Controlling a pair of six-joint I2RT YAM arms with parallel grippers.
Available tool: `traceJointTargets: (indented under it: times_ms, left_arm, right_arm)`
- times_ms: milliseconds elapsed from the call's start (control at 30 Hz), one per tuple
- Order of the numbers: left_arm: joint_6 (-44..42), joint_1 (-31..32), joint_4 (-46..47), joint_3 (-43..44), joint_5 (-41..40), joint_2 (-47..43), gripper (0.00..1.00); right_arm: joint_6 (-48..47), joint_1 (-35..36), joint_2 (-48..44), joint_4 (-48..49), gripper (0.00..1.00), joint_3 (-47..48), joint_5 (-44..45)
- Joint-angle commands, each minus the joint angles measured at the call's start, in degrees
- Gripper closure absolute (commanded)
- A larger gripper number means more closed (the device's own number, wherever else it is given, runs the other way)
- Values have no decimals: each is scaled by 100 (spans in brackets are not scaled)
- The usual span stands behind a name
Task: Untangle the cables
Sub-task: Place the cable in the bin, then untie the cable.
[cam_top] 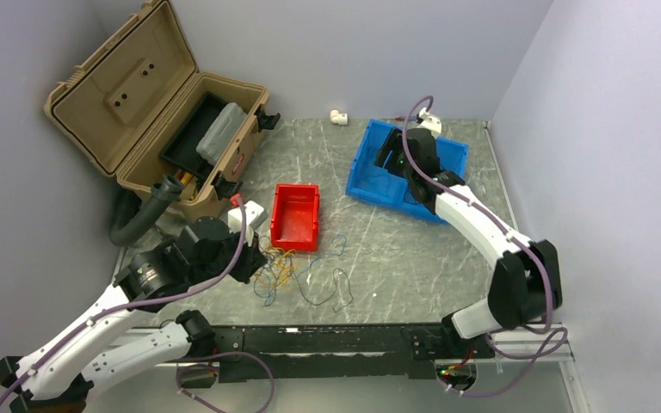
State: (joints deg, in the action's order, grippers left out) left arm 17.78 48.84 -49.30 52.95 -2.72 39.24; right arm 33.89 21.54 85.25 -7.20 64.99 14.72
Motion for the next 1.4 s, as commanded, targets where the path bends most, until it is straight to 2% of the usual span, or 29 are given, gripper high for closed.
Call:
traceJointTargets:
  times_ms: [0,267,433,600,700,800,900,1033,1233,1367]
  left_arm:
    - [-177,10,654,75,809,217,100]
    - [-272,63,1347,378,1796,926,100]
    - [-302,218,1915,699,2090,1476,100]
    - [-520,381,1941,1590,2122,2238,100]
    - [-526,398,2238,1657,2187,2387,100]
    - [-526,401,2539,1470,2199,2455,100]
    - [-596,403,2613,1400,2333,2570,100]
    - [-718,402,2715,1351,2624,2668,100]
    - [-845,407,2637,1460,2918,2811,100]
    - [-845,413,2596,1538,2955,2878,100]
  right_arm:
    - [-683,21,-644,389,34,-370,-1100]
    - [-1379,22,-1988,529,32,-1573,-2860]
    - [-1540,17,-2981,415,32,-2478,-3322]
    - [-1582,15,-4123,205,32,-3218,-3512]
    - [-1565,14,-4669,134,34,-3389,-4138]
    - [-1308,14,-5112,410,35,-3614,-4951]
    - [-963,9,-5573,1124,35,-4040,-5619]
    - [-753,15,-5838,1804,35,-4363,-6266]
    - [-599,22,-5495,2449,37,-4340,-6847]
    - [-757,21,-5382,2232,51,-4171,-6660]
